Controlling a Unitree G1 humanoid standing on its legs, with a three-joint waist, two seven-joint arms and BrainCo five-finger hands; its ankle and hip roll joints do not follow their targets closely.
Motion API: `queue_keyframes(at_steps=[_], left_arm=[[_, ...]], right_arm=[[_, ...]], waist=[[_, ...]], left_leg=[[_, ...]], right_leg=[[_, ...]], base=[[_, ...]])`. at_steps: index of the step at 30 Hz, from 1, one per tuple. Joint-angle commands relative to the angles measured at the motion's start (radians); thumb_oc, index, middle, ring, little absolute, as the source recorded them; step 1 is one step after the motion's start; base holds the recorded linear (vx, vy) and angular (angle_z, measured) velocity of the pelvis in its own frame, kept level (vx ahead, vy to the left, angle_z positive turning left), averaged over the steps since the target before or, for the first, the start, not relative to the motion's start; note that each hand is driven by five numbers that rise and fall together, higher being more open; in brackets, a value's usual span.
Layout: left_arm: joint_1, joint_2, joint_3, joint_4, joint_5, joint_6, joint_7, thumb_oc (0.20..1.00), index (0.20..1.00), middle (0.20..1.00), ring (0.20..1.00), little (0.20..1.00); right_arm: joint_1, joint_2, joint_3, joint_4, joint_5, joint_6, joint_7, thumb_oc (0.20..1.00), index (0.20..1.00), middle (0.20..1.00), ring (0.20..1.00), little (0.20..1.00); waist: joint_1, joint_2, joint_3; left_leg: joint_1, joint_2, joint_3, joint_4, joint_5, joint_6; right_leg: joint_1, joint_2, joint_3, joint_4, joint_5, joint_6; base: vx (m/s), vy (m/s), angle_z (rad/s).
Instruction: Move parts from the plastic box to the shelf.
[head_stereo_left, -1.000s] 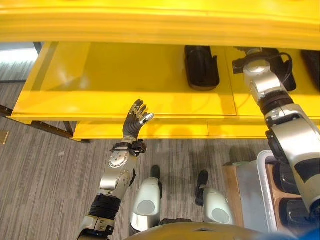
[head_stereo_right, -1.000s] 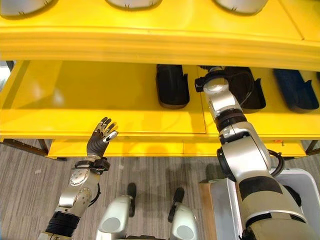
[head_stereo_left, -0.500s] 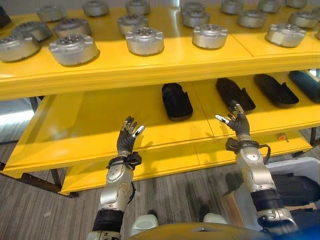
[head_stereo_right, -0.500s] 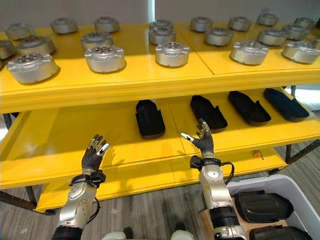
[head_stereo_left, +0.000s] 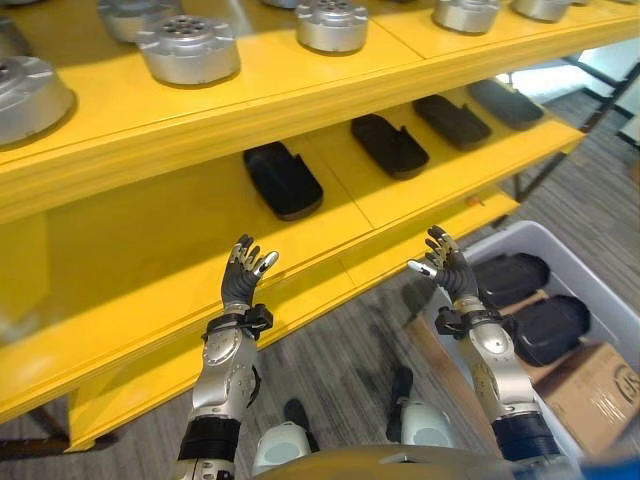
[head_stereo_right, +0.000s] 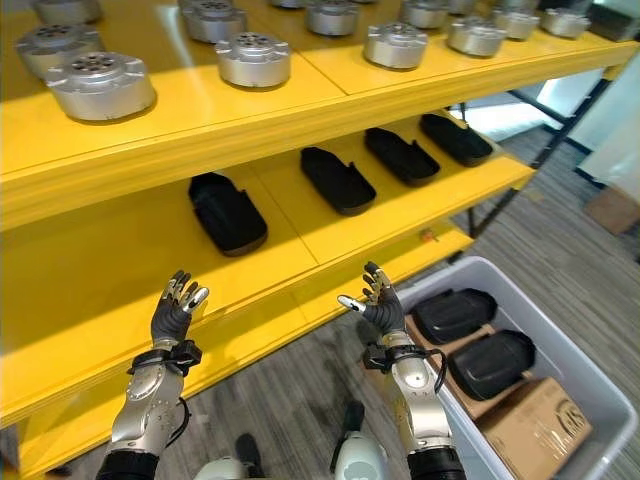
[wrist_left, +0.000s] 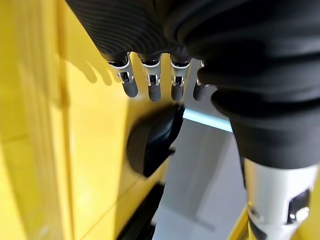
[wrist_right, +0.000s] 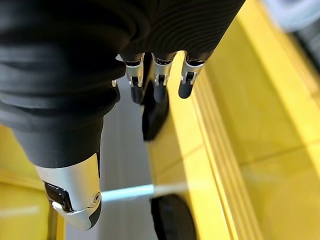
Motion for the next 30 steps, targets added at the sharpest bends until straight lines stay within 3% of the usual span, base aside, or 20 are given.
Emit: queue_keyframes(at_steps=[1, 3, 6, 18, 22, 23, 24, 25, 26, 27, 28, 29, 30], left_arm=[[-0.014, 0.021, 0.061, -0.133, 0.022, -0.072, 0.029, 1.0, 1.0, 1.0, 1.0, 1.0], [-0.005, -0.006, 0.056, -0.123, 0.017, -0.075, 0.024, 1.0, 1.0, 1.0, 1.0, 1.0], [-0.012, -0.025, 0.039, -0.083, 0.011, -0.082, 0.034, 1.0, 1.0, 1.0, 1.0, 1.0], [-0.053, -0.05, -0.053, -0.039, 0.03, -0.071, 0.005, 1.0, 1.0, 1.0, 1.0, 1.0], [-0.089, -0.045, -0.106, -0.041, 0.042, -0.064, -0.012, 1.0, 1.0, 1.0, 1.0, 1.0], [-0.091, -0.041, -0.115, -0.038, 0.045, -0.067, -0.014, 1.0, 1.0, 1.0, 1.0, 1.0], [-0.085, -0.044, -0.127, -0.04, 0.04, -0.064, -0.016, 1.0, 1.0, 1.0, 1.0, 1.0], [-0.09, -0.044, -0.124, -0.036, 0.037, -0.064, -0.012, 1.0, 1.0, 1.0, 1.0, 1.0], [-0.079, -0.042, -0.107, -0.067, 0.027, -0.059, -0.012, 1.0, 1.0, 1.0, 1.0, 1.0], [-0.042, -0.043, -0.081, -0.098, 0.01, -0.063, -0.003, 1.0, 1.0, 1.0, 1.0, 1.0], [-0.042, -0.043, -0.081, -0.098, 0.01, -0.063, -0.003, 1.0, 1.0, 1.0, 1.0, 1.0], [-0.023, -0.046, -0.065, -0.115, 0.001, -0.068, 0.002, 1.0, 1.0, 1.0, 1.0, 1.0], [-0.009, -0.068, -0.041, -0.128, -0.016, -0.077, 0.012, 1.0, 1.0, 1.0, 1.0, 1.0]], right_arm=[[-0.142, 0.004, 0.039, -0.033, -0.009, -0.052, 0.012, 1.0, 1.0, 1.0, 1.0, 1.0], [-0.141, -0.004, 0.036, -0.038, -0.018, -0.053, 0.009, 1.0, 1.0, 1.0, 1.0, 1.0], [-0.148, -0.029, 0.042, -0.06, -0.025, -0.056, 0.004, 1.0, 1.0, 1.0, 1.0, 1.0], [-0.06, -0.083, -0.039, -0.105, -0.039, -0.076, 0.003, 1.0, 1.0, 1.0, 1.0, 1.0], [-0.013, -0.101, -0.087, -0.14, -0.021, -0.081, -0.001, 1.0, 1.0, 1.0, 1.0, 1.0], [-0.001, -0.109, -0.099, -0.147, -0.018, -0.086, -0.005, 1.0, 1.0, 1.0, 1.0, 1.0], [0.01, -0.116, -0.113, -0.153, -0.011, -0.092, -0.019, 1.0, 1.0, 1.0, 1.0, 1.0], [-0.004, -0.121, -0.104, -0.152, -0.015, -0.091, -0.028, 1.0, 1.0, 1.0, 1.0, 1.0], [-0.046, -0.134, -0.071, -0.152, -0.029, -0.095, -0.039, 1.0, 1.0, 1.0, 1.0, 1.0], [-0.087, -0.135, -0.024, -0.134, -0.028, -0.099, -0.038, 1.0, 1.0, 1.0, 1.0, 1.0], [-0.087, -0.135, -0.024, -0.134, -0.028, -0.099, -0.038, 1.0, 1.0, 1.0, 1.0, 1.0], [-0.106, -0.136, -0.002, -0.128, -0.035, -0.102, -0.036, 1.0, 1.0, 1.0, 1.0, 1.0], [-0.156, -0.113, 0.047, -0.105, -0.024, -0.106, -0.036, 1.0, 1.0, 1.0, 1.0, 1.0]], waist=[[0.06, -0.008, 0.039], [0.053, -0.022, 0.04], [0.026, -0.013, 0.05], [-0.072, 0.027, 0.087], [-0.126, 0.043, 0.104], [-0.132, 0.045, 0.111], [-0.135, 0.044, 0.131], [-0.129, 0.044, 0.147], [-0.087, 0.03, 0.173], [-0.045, 0.026, 0.195], [-0.046, 0.026, 0.193], [-0.015, 0.025, 0.209], [0.044, 0.028, 0.231]], left_leg=[[0.037, -0.032, -0.015, 0.021, -0.059, -0.085], [0.033, -0.031, -0.017, 0.02, -0.048, -0.096], [0.036, -0.022, -0.014, 0.014, -0.032, -0.097], [0.064, 0.065, 0.022, 0.075, -0.023, -0.144], [0.068, 0.11, 0.023, 0.144, -0.001, -0.163], [0.045, 0.124, 0.003, 0.216, 0.009, -0.168], [-0.012, 0.128, -0.031, 0.308, 0.06, -0.16], [-0.053, 0.097, -0.091, 0.29, 0.08, -0.154], [-0.153, 0.028, -0.245, 0.228, 0.05, -0.125], [-0.182, 0.034, -0.342, 0.098, 0.101, -0.124], [-0.184, 0.033, -0.342, 0.096, 0.103, -0.124], [-0.209, 0.038, -0.396, 0.05, 0.126, -0.126], [-0.245, 0.029, -0.523, -0.018, 0.16, -0.147]], right_leg=[[0.154, -0.012, -0.089, -0.096, 0.046, 0.011], [0.164, 0.034, -0.009, -0.183, 0.044, -0.002], [0.162, 0.076, 0.051, -0.222, 0.033, -0.02], [0.194, 0.151, 0.091, -0.272, 0.001, -0.054], [0.206, 0.18, 0.11, -0.252, -0.035, -0.08], [0.212, 0.188, 0.122, -0.255, -0.036, -0.09], [0.204, 0.191, 0.134, -0.253, -0.033, -0.11], [0.2, 0.19, 0.149, -0.252, -0.034, -0.112], [0.182, 0.184, 0.214, -0.24, -0.026, -0.112], [0.166, 0.201, 0.29, -0.224, -0.029, -0.116], [0.164, 0.201, 0.29, -0.223, -0.029, -0.116], [0.159, 0.207, 0.332, -0.214, -0.03, -0.12], [0.153, 0.223, 0.422, -0.207, -0.028, -0.119]], base=[[-0.01, -0.192, -1.36], [0.0, -0.219, -0.78], [0.02, -0.159, -0.27], [0.04, -0.157, -0.13], [0.06, -0.185, -0.02], [0.03, -0.265, -0.15], [0.0, -0.206, -0.07], [-0.01, -0.136, 0.06], [0.07, -0.005, -0.32], [0.09, -0.003, -0.98], [0.09, 0.03, -1.47], [0.09, 0.097, -1.92], [0.11, 0.146, -1.71]])
